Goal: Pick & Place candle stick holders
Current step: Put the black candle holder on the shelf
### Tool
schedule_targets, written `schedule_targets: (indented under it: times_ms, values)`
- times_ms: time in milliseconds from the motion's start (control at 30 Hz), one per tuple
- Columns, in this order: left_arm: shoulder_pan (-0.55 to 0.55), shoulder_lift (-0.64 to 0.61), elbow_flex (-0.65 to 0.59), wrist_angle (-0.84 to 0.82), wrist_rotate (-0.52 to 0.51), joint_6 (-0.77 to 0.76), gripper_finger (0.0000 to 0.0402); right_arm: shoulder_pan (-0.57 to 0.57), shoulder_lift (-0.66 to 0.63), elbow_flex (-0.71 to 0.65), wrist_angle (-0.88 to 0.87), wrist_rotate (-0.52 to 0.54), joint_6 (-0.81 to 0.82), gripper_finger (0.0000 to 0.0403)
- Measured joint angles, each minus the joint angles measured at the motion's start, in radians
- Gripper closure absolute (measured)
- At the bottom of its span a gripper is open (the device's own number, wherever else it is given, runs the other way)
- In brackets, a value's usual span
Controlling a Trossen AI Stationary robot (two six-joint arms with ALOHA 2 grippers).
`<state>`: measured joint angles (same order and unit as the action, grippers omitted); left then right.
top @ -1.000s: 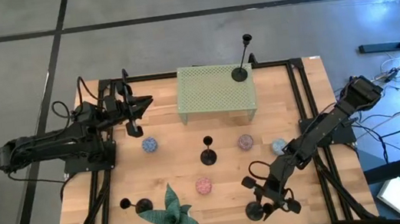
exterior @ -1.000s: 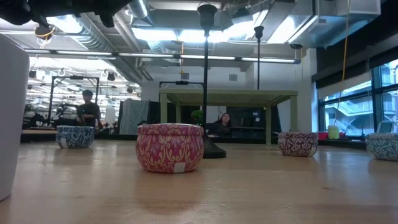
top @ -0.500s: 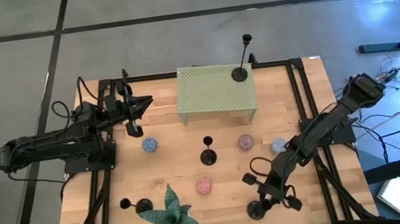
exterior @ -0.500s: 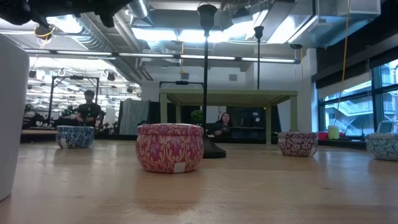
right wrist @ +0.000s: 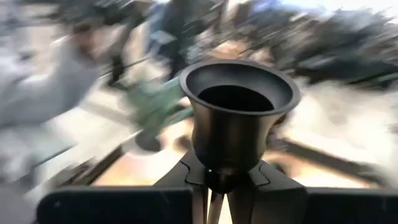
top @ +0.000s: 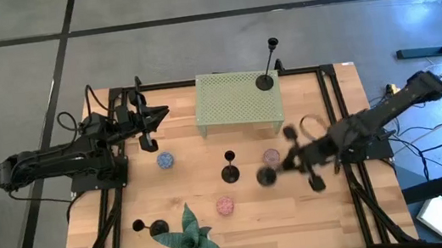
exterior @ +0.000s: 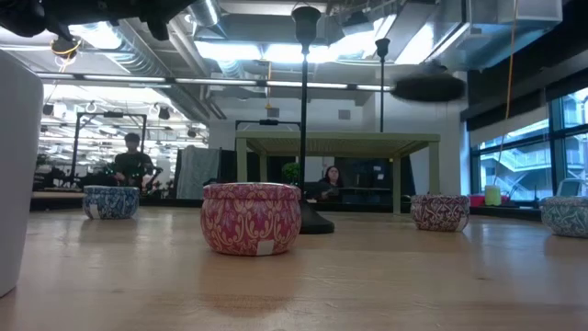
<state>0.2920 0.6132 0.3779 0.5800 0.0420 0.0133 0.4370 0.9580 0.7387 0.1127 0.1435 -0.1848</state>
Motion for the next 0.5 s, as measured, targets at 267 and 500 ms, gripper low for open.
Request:
schedule_targets:
  times_ms: [267, 500]
  values:
    - [0.0, 0.0, 0.0, 0.0, -0.022, 0.013, 0.0364, -0.149, -0.15, 0.0, 0.062, 0.181, -0.036, 0.036]
    - [0.0, 0.0, 0.0, 0.0, -0.051, 0.043, 0.0364, -0.233, -0.155, 0.0, 0.093, 0.18, -0.112, 0.0371]
